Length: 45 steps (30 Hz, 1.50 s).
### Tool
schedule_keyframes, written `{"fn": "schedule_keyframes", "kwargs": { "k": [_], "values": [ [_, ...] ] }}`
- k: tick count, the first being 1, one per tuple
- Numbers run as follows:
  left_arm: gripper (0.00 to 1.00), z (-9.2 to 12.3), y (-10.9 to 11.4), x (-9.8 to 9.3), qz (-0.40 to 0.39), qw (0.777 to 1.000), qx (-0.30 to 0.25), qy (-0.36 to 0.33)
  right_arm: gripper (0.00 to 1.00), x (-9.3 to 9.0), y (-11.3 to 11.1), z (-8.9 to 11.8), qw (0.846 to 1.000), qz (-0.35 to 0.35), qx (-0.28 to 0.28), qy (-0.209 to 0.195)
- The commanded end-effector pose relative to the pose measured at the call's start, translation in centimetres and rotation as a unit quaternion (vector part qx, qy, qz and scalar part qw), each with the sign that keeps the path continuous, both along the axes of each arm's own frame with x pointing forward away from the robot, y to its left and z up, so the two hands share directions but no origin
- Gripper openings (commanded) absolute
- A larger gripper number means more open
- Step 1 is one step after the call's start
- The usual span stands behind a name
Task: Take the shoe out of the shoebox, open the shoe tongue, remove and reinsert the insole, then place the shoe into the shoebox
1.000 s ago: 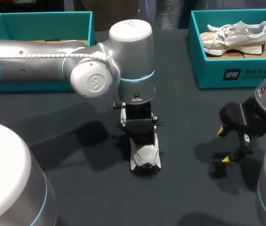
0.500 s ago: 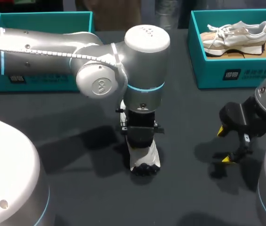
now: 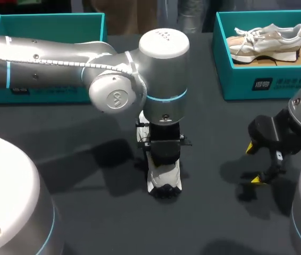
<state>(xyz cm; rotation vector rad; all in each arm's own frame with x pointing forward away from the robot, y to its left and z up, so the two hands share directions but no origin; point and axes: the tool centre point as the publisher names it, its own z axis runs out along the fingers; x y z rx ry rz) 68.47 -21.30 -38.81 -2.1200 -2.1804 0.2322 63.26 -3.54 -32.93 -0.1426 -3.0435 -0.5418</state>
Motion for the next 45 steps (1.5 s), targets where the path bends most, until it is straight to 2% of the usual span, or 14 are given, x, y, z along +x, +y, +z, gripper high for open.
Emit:
{"fn": "schedule_keyframes", "kwargs": {
  "k": [1, 12, 24, 28, 32, 42, 45],
  "values": [
    [0.00, 2.2, 1.0, -0.2, 0.009, 0.999, -0.025, -0.024, 1.00, -0.2, 0.0, 0.0, 1.000, 0.000, -0.001, -0.002],
    [0.00, 3.1, 0.3, 1.1, 0.037, 0.994, -0.043, -0.091, 1.00, -0.2, 0.0, 0.0, 1.000, 0.000, -0.001, -0.002],
    [0.07, 3.3, -0.4, 3.5, 0.054, 0.990, -0.031, -0.126, 1.00, -0.2, 0.0, 0.0, 1.000, 0.000, -0.001, -0.002],
    [0.17, 3.4, -0.5, 3.7, 0.053, 0.989, -0.026, -0.132, 1.00, -0.2, 0.0, 0.0, 1.000, 0.000, -0.001, -0.002],
    [0.34, 3.4, -0.1, 3.8, 0.051, 0.989, -0.021, -0.135, 1.00, -0.2, 0.0, 0.0, 1.000, 0.000, -0.001, -0.002],
    [0.49, 3.6, 0.8, 4.4, 0.055, 0.989, -0.013, -0.135, 1.00, -0.2, 0.0, 0.0, 1.000, 0.000, -0.001, -0.002],
    [0.67, 3.6, 0.8, 4.4, 0.055, 0.990, -0.013, -0.130, 1.00, -0.2, 0.0, 0.0, 1.000, 0.000, -0.001, -0.002]
  ]
}}
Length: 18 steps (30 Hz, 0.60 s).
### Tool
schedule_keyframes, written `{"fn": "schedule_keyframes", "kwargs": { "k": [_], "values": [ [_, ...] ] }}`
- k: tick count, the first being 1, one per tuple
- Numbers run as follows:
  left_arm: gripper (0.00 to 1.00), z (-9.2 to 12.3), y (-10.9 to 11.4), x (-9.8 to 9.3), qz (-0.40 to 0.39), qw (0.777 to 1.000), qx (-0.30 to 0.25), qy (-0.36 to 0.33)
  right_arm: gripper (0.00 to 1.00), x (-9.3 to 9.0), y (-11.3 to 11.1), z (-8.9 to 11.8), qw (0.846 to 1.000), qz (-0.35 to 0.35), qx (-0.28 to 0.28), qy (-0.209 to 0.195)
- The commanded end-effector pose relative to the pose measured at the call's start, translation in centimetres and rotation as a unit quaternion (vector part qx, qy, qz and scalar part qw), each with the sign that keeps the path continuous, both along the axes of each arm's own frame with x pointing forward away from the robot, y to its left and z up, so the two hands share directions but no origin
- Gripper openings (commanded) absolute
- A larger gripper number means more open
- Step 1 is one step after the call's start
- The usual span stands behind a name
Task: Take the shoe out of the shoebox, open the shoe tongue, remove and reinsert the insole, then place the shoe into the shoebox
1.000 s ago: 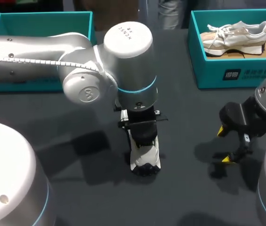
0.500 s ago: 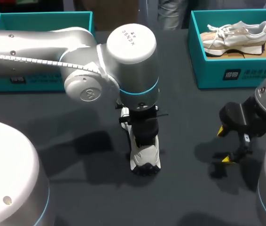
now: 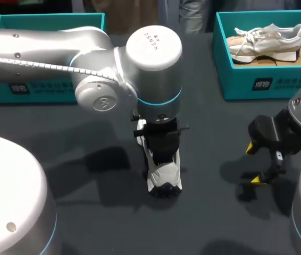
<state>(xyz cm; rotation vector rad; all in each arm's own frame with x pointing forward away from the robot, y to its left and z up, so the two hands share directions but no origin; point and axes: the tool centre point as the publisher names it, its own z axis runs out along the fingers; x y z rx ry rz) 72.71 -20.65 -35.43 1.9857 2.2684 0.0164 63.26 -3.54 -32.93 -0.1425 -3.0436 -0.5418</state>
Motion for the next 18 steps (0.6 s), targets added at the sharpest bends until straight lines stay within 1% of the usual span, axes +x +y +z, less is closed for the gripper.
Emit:
{"fn": "schedule_keyframes", "kwargs": {
  "k": [1, 2, 4, 5, 6, 13, 18],
  "values": [
    [0.73, 0.2, 0.2, 0.2, -0.003, 1.000, 0.000, 0.007, 1.00, -0.2, 0.0, 0.0, 1.000, 0.000, -0.001, -0.002],
    [0.76, 0.2, 0.2, 0.2, -0.004, 1.000, 0.001, 0.009, 1.00, -0.2, 0.0, 0.0, 1.000, 0.000, -0.001, -0.002],
    [0.88, 0.2, 0.1, 0.1, -0.011, 1.000, 0.003, 0.015, 1.00, -0.2, 0.0, 0.0, 1.000, 0.000, -0.001, -0.002],
    [0.96, 0.2, 0.1, 0.0, -0.014, 1.000, 0.003, 0.017, 1.00, -0.2, 0.0, 0.0, 1.000, 0.000, -0.001, -0.002],
    [1.00, 0.2, 0.1, -0.1, -0.016, 1.000, 0.004, 0.019, 1.00, -0.2, 0.0, 0.0, 1.000, 0.000, -0.001, -0.002],
    [1.00, 0.9, -0.3, 0.2, -0.026, 0.998, -0.002, 0.049, 1.00, -0.2, 0.0, 0.0, 1.000, 0.000, -0.001, -0.002],
    [1.00, 1.8, -0.4, 0.4, -0.029, 0.997, -0.009, 0.064, 1.00, -0.2, 0.0, 0.0, 1.000, 0.000, -0.001, -0.002]
  ]
}}
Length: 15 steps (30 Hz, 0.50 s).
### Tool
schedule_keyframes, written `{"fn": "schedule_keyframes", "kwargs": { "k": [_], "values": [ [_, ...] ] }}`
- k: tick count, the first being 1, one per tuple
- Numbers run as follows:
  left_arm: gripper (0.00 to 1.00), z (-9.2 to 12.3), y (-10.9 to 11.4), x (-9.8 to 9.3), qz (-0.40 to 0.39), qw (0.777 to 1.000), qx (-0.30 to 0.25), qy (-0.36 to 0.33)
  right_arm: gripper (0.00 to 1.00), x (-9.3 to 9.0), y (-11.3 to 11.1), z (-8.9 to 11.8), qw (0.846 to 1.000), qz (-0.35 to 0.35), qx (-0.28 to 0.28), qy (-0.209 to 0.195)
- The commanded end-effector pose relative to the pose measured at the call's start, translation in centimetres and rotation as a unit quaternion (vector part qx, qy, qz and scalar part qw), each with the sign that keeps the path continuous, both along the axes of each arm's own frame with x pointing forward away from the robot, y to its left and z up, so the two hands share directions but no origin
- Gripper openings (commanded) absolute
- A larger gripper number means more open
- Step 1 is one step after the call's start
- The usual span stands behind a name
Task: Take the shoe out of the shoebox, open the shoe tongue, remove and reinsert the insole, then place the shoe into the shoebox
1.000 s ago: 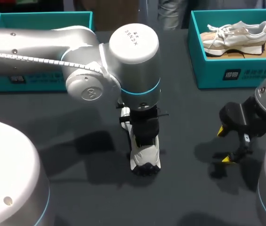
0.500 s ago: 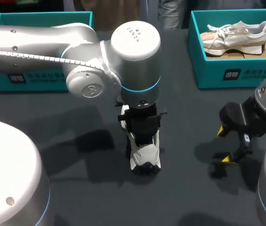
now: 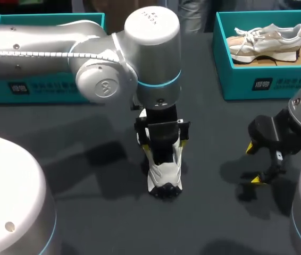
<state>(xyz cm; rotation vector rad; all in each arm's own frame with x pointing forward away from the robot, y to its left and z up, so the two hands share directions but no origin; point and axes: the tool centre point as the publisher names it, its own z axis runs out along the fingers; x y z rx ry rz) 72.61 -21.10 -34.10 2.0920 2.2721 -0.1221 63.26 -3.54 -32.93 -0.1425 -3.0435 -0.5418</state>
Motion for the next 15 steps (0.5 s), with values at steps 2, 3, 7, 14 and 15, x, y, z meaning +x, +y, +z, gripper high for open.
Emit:
{"fn": "schedule_keyframes", "kwargs": {
  "k": [2, 3, 7, 14, 15],
  "values": [
    [0.95, 0.7, 0.0, 0.7, -0.001, 1.000, 0.000, 0.014, 1.00, -0.2, 0.0, 0.0, 1.000, 0.000, -0.001, -0.002],
    [0.82, 0.8, 0.0, 0.7, -0.001, 1.000, -0.001, 0.015, 1.00, -0.2, 0.0, 0.0, 1.000, 0.000, -0.001, -0.002],
    [0.84, 0.9, 0.0, 0.9, 0.000, 1.000, 0.008, 0.026, 1.00, -0.2, 0.0, 0.0, 1.000, 0.000, -0.001, -0.002],
    [0.92, 1.5, 0.5, 1.4, -0.004, 0.999, 0.019, 0.048, 1.00, -0.2, 0.0, 0.0, 1.000, 0.000, -0.001, -0.002],
    [0.92, 1.6, 0.7, 1.5, -0.004, 0.999, 0.019, 0.048, 1.00, -0.2, 0.0, 0.0, 1.000, 0.000, -0.001, -0.002]
  ]
}}
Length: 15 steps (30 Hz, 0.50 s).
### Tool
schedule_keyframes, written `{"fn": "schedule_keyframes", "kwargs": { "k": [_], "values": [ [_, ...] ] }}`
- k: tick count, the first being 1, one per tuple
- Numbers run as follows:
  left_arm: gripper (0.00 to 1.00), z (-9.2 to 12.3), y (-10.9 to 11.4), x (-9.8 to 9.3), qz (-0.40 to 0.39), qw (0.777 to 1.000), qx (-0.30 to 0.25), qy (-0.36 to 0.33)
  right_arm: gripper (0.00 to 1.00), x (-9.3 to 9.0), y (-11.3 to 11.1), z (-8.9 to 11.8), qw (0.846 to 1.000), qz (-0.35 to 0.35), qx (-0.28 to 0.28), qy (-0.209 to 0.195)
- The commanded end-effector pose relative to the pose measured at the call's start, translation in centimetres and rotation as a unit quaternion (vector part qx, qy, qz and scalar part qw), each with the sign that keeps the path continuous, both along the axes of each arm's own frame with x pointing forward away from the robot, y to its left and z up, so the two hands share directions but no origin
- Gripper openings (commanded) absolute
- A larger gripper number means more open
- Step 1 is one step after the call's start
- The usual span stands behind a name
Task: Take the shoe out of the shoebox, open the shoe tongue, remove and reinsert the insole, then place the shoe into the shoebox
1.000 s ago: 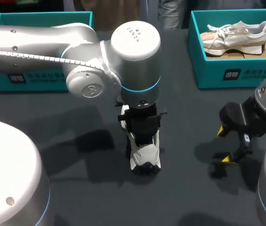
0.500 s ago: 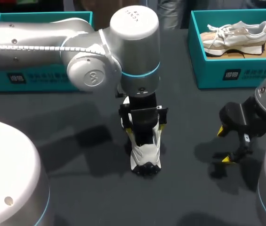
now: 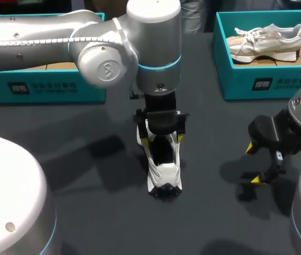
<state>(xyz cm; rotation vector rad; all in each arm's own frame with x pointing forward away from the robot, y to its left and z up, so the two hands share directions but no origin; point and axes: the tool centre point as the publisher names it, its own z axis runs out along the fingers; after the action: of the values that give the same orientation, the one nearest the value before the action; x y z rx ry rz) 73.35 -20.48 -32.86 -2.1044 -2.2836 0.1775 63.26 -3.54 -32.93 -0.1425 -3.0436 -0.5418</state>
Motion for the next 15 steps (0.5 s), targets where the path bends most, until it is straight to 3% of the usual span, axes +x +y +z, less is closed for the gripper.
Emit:
{"fn": "schedule_keyframes", "kwargs": {
  "k": [1, 10, 14, 15],
  "values": [
    [0.92, 0.5, 0.1, 0.8, -0.002, 1.000, 0.005, 0.005, 1.00, -0.2, 0.0, 0.0, 1.000, 0.000, -0.001, -0.002],
    [0.78, 1.9, 1.2, 3.2, 0.026, 1.000, -0.001, 0.000, 1.00, -0.2, 0.0, 0.0, 1.000, 0.000, -0.001, -0.002],
    [0.62, 3.3, 1.8, 4.6, 0.038, 0.999, -0.006, -0.003, 1.00, -0.2, 0.0, 0.0, 1.000, 0.000, -0.001, -0.002],
    [0.53, 3.5, 1.9, 4.8, 0.040, 0.999, -0.007, -0.001, 1.00, -0.2, 0.0, 0.0, 1.000, 0.000, -0.001, -0.002]
  ]
}}
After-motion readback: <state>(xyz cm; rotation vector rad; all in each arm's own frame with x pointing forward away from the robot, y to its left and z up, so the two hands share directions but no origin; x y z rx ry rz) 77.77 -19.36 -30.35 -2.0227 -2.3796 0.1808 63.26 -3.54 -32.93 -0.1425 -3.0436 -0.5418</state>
